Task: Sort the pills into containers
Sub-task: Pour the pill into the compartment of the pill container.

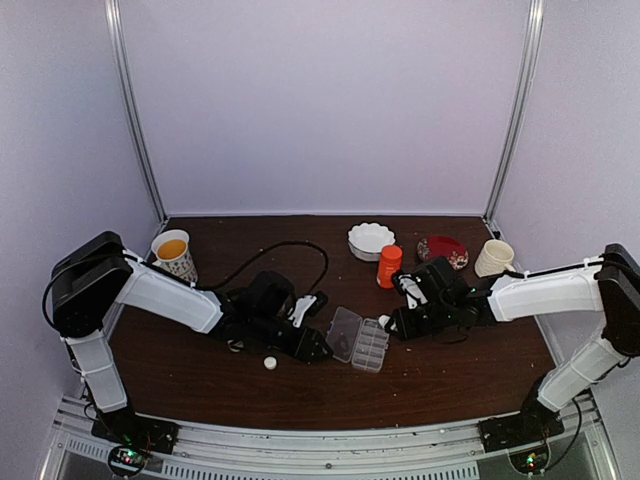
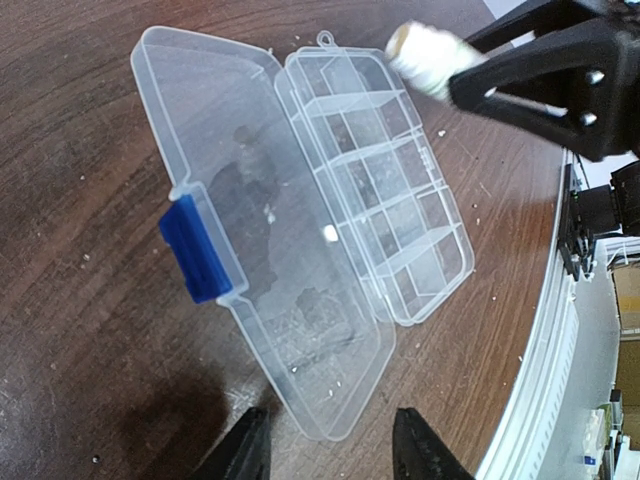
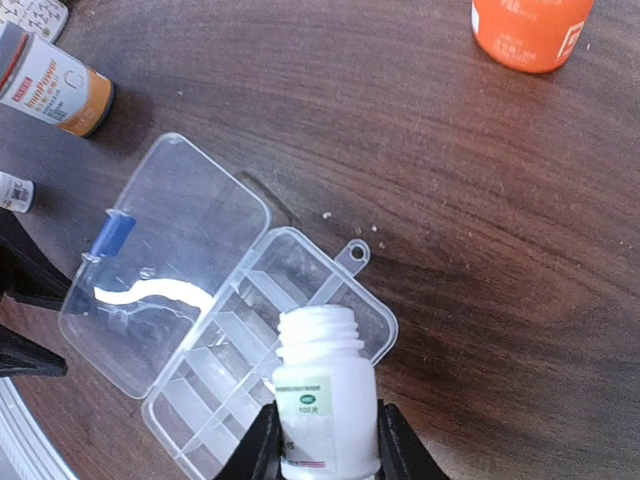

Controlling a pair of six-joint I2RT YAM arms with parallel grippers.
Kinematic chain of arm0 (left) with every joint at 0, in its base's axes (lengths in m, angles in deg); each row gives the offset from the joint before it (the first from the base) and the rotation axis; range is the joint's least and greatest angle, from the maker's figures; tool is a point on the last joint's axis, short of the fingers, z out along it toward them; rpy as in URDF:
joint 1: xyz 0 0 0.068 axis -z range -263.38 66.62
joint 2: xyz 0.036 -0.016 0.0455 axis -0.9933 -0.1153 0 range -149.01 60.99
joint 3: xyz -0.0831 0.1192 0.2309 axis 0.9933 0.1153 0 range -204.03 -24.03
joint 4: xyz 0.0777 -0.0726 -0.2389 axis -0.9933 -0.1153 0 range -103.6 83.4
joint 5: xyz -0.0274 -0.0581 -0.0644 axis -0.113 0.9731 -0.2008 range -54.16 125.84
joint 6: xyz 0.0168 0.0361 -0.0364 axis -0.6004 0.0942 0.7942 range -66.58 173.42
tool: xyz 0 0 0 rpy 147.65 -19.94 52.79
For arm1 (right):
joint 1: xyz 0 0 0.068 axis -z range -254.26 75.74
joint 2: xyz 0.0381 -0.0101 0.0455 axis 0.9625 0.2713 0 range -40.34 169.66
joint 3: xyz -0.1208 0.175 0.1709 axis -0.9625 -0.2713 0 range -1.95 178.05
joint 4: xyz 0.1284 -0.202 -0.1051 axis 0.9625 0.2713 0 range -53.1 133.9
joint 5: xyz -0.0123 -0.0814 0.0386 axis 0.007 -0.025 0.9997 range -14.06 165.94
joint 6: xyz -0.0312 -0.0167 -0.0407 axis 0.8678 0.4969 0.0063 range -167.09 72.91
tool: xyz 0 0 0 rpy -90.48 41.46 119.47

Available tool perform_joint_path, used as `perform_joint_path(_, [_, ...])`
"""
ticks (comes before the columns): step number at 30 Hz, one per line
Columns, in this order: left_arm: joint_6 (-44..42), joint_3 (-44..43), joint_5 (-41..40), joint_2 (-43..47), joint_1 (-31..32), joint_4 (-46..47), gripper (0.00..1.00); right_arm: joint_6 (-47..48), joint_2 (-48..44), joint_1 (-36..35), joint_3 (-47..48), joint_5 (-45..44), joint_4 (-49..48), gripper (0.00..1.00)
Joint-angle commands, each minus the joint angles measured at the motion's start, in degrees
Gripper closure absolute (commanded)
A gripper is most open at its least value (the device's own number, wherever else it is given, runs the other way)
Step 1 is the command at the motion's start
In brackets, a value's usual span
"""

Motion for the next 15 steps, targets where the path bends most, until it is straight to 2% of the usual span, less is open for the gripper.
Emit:
perform_joint_path(1, [-0.2,-0.5,0.4,-0.8,-0.2,1.6,0.55,-0.8,3.8,0.3,-0.7,1.2,-1.0,1.0])
perform_joint_path(9, [-0.3,-0.7,0.3,-0.8,-0.2,1.2,0.55,0.2,-1.3,0.3,1.3,-1.0,1.8,1.0])
perform_joint_path(15, [-0.1,-0.6,0.3,-0.8,-0.2,1.4,0.55,-0.5,-0.3,0.3,0.1,-0.3,1.3,1.0])
